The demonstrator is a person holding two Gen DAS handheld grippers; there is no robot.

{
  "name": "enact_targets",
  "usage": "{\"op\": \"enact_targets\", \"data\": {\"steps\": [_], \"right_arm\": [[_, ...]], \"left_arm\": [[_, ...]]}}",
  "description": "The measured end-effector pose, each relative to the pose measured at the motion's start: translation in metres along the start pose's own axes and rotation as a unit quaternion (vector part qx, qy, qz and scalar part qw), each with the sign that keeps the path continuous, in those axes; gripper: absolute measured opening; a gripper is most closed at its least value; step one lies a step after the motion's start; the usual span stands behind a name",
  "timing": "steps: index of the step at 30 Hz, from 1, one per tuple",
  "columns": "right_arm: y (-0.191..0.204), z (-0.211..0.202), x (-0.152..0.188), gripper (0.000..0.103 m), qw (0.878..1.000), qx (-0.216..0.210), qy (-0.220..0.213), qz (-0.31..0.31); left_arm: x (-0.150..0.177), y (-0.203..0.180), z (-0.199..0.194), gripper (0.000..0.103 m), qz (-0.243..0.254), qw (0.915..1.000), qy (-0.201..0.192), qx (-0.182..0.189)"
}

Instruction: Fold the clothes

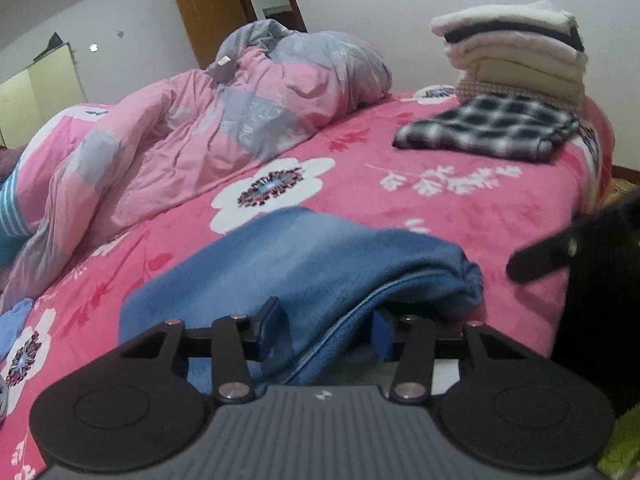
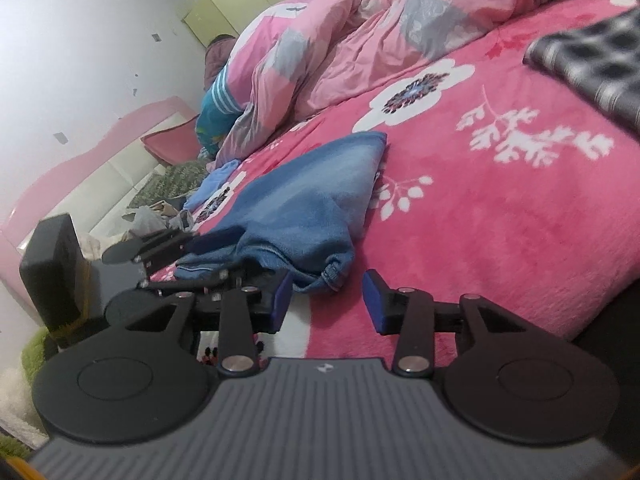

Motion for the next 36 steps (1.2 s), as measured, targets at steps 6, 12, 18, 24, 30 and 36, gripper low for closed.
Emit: {"op": "enact_targets", "data": {"steps": [6, 12, 18, 24, 30, 36], "right_arm": [[0.003, 0.013, 0.004, 0.013, 1.0, -0.023, -0.009, -0.016], [0.018, 0.028, 0.0, 0.007, 0.997, -0.051, -0.013, -0.051], [0.025, 0.056, -0.008, 0.006, 0.994, -0.089, -0.018, -0.057], [0.033, 0.068, -0.007, 0.002, 0.992, -0.101, -0.033, -0.074], [0.045, 0.057, 0.009, 0.003, 0.982, -0.064, -0.075, -0.159], [0.064, 0.062, 0.016, 0.003, 0.958, -0.023, -0.111, -0.263]], "left_arm": [[-0.012, 0.015, 0.001, 0.019, -0.087, 0.9959, -0.008, 0.022], [-0.008, 0.03, -0.001, 0.013, -0.153, 0.9874, -0.009, 0.038], [-0.003, 0.03, -0.006, 0.01, -0.158, 0.9866, -0.012, 0.039], [-0.006, 0.027, -0.003, 0.025, -0.114, 0.9932, -0.014, 0.02], [-0.008, 0.028, 0.009, 0.009, -0.113, 0.9935, -0.01, 0.017], [-0.013, 0.035, -0.008, 0.007, -0.15, 0.9876, -0.038, 0.026]]}}
Point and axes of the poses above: each gripper's, at about its wrist camera, not at the fingertips, and z roughly the way its jaws point, y to its left, x to its underside, the point moved 4 cm from there along z, roughly the way its jaws point, and after that the axes turned 1 degree about -x, right-handed, at the moved point
